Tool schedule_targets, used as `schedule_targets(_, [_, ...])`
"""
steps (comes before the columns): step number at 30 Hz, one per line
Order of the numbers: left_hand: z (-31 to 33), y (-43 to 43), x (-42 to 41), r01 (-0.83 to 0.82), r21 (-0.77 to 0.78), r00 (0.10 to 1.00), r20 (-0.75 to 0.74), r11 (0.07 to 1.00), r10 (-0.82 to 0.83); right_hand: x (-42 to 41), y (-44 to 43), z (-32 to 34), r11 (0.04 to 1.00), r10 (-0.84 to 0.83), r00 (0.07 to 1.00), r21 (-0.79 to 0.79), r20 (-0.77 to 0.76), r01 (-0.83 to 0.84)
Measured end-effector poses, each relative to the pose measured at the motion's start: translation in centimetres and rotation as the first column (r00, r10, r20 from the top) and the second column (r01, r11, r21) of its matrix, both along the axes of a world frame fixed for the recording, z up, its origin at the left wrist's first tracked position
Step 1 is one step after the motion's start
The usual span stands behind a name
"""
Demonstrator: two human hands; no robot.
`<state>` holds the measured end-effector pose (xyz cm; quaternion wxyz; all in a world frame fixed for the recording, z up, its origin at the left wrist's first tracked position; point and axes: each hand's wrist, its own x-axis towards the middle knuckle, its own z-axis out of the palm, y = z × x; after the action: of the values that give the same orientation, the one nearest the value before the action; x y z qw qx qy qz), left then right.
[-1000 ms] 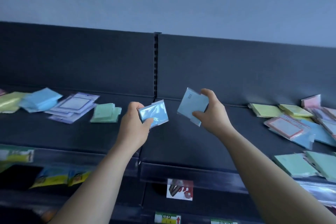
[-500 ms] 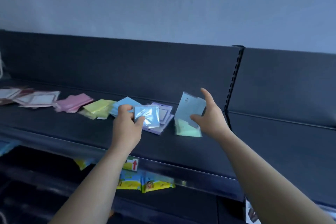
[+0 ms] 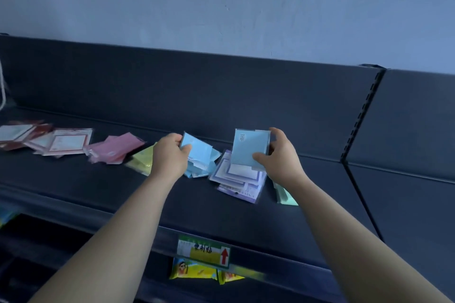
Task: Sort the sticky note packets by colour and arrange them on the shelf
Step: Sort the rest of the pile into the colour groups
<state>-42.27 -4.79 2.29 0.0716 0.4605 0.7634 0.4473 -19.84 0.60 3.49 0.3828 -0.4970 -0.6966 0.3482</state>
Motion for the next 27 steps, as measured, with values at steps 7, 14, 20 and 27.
schedule_targets(7, [-2.0,1.6,-1.6,-0.044,-0.091,0.999,-0.022,0.995,0.042,-2.9,3.5,-0.2,0.998,0.065,0.997,-0.024,-0.029,-0.065])
schedule_targets(14, [-1.3,0.7,-3.2,-0.051,-0.055,0.995,-0.088,0.997,0.046,-7.7,4.4,-0.3,0.980,0.180,0.983,-0.077,-0.015,-0.181])
schedule_targets(20, [-0.3,-0.6,-4.2,-0.025,-0.027,0.985,-0.172,0.999,0.020,-10.8,3.3,-0.8,0.982,0.189,0.972,-0.045,0.138,-0.185])
schedule_targets(27, [-0.3,-1.4,-4.7,0.103,-0.033,0.960,-0.260,0.994,-0.108,-11.1,1.5,-0.9,0.997,0.025,0.941,0.065,0.337,-0.050])
